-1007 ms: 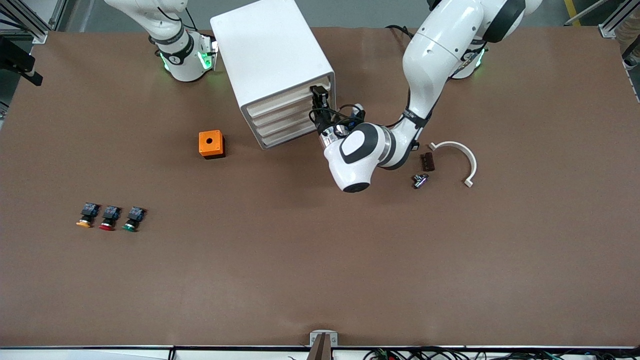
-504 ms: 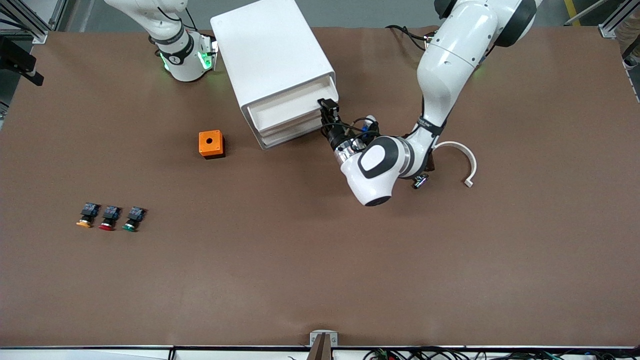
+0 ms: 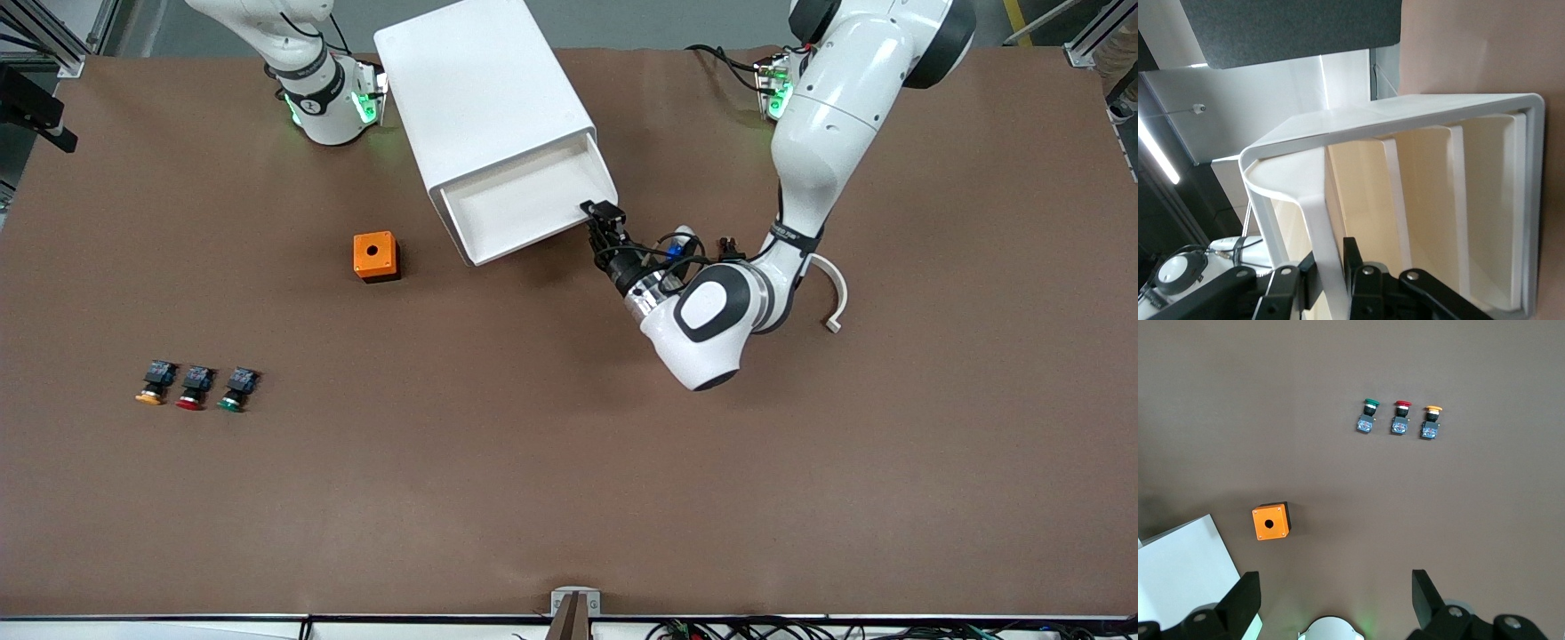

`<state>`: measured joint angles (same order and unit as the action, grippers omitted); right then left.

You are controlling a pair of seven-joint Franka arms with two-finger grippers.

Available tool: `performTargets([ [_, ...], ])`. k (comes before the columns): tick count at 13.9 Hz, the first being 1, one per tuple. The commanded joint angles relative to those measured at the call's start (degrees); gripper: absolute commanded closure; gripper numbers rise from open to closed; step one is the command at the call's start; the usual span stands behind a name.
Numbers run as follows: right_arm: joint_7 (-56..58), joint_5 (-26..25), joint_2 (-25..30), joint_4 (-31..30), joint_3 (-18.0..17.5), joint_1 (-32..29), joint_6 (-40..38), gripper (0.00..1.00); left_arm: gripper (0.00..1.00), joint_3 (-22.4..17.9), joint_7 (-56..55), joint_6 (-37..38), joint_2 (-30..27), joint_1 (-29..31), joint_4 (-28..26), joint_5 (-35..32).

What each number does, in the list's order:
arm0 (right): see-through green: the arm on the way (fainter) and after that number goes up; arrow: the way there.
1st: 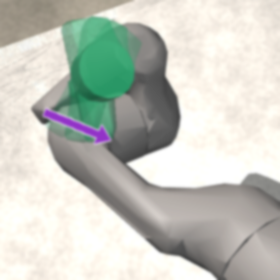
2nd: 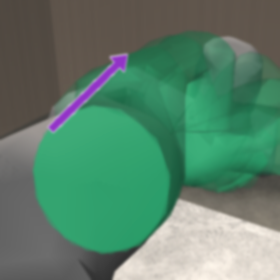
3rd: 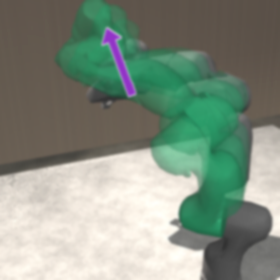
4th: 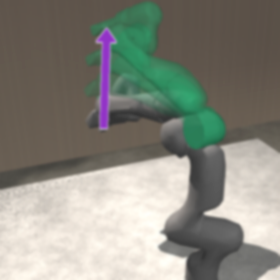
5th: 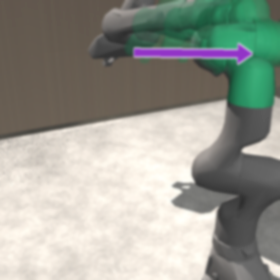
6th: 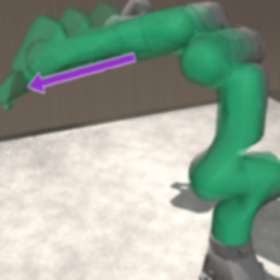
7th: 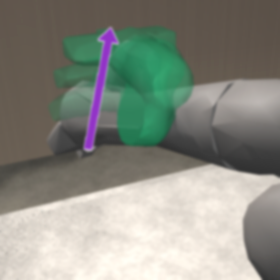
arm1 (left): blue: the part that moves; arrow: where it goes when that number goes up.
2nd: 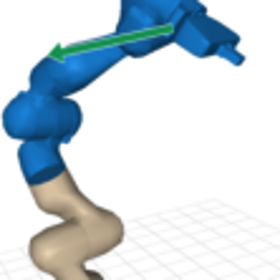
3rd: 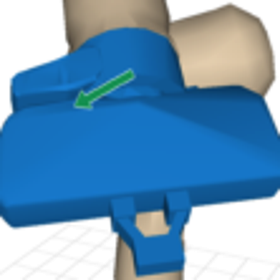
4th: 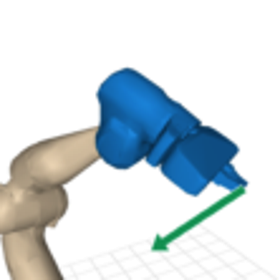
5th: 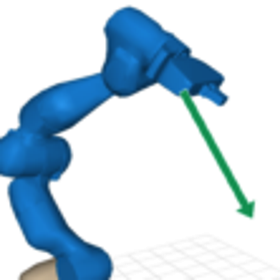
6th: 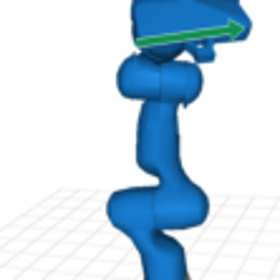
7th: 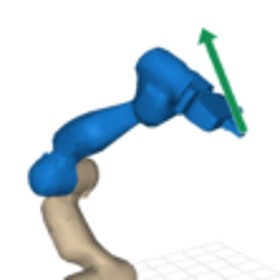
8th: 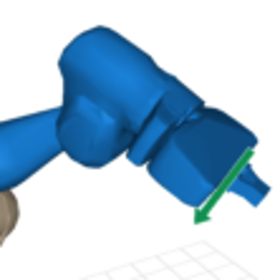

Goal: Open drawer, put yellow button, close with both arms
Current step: 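Pull the top drawer open with the left gripper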

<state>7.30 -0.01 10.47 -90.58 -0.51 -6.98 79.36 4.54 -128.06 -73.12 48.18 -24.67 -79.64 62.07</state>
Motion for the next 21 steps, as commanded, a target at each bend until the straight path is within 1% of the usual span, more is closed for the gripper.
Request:
performTargets([
  [1, 0.35, 0.45, -0.53, 0.49, -0.2, -0.84, 0.27, 0.0, 0.83, -0.23, 0.71, 0.34, 0.69, 1.37, 0.89, 1.03],
  [8, 0.53, -0.52, -2.73, 1.02, -0.02, -1.54, 0.44, 0.0, 0.82, -0.32, 0.54, -0.27, 0.69, 2.61, 0.98, 0.94],
  [12, 0.61, -0.69, -9.66, 1.54, -0.02, -3.29, 0.53, 0.0, 0.75, -0.32, 0.54, -0.89, 0.78, 3.13, 0.98, 1.03],
  [13, 0.61, -0.61, -11.33, 1.72, -0.02, -4.43, 0.62, 0.0, 0.69, -0.32, 0.71, -0.97, 0.78, 3.31, 0.98, 1.03],
  [14, 0.61, -0.95, -12.57, 2.16, -0.02, -5.14, 0.79, 0.0, 0.55, -0.32, 0.8, -1.24, 0.69, 3.75, 0.98, 1.03],
  [15, 0.53, -0.96, -13.45, 2.25, -0.02, -5.67, 2.01, 0.0, 0.36, -0.32, 0.97, -1.32, 0.69, 3.84, 0.98, 1.03],
  [16, 0.52, -0.96, -16.76, 2.34, -0.02, -7.24, 3.85, 0.0, 0.06, -0.32, 1.24, -1.33, 0.69, 4.19, 1.07, 1.21],
  [17, 0.61, -0.87, -18.97, 2.6, -0.11, -8.65, 4.57, 0.0, 0.0, -0.23, 2.28, -1.33, 0.51, 4.71, 1.59, 2.51],
  [18, 0.61, -0.61, -21.26, 3.12, -0.11, -10.66, 7.44, 0.0, 0.0, -0.23, 4.73, -1.24, 0.34, 5.06, 2.03, 4.44],
  [19, 1.83, 0.0, -22.41, 3.65, -0.11, -12.77, 11.48, 0.0, 0.0, -0.23, 7.28, -1.24, 0.07, 5.42, 2.82, 5.68],
  [21, 8.06, -0.25, -23.56, 3.31, -0.11, -15.15, 13.18, 0.0, 0.0, -0.14, 12.63, -1.24, 0.25, 7.35, 6.42, 7.09],
])
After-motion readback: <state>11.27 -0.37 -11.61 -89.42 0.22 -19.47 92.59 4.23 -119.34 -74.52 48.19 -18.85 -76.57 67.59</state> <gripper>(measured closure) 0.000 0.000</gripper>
